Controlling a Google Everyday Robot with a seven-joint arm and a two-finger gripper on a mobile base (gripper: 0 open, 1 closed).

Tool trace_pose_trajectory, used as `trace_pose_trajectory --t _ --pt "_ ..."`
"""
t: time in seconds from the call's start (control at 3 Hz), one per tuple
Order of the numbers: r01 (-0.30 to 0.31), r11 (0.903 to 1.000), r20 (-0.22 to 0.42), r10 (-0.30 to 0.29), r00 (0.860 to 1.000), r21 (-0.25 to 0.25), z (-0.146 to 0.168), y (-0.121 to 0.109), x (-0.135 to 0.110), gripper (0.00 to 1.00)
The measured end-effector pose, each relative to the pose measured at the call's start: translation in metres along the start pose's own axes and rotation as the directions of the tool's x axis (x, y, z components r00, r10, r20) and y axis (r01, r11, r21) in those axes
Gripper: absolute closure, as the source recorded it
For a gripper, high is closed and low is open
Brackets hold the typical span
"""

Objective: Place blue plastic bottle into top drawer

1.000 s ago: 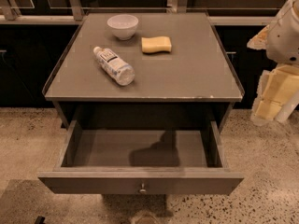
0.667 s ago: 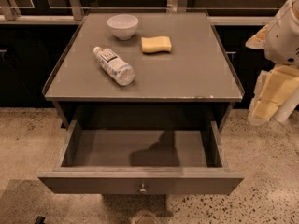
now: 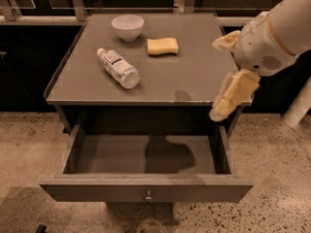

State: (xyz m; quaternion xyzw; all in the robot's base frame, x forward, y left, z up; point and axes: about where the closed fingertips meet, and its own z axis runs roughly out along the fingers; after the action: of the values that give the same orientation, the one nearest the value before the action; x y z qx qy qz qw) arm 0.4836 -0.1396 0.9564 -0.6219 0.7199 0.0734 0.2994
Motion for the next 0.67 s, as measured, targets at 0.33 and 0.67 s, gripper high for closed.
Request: trace_pose_trajectory --t 0.33,0.67 --pt "0.089 0.9937 0.143 -0.079 0.987 -0.068 0.0406 -0.0171 -0.0490 0.00" --pt "0.096 0.9926 0.152 -0.084 0.985 -0.074 0.0452 -0.0200 -0.0529 0.00"
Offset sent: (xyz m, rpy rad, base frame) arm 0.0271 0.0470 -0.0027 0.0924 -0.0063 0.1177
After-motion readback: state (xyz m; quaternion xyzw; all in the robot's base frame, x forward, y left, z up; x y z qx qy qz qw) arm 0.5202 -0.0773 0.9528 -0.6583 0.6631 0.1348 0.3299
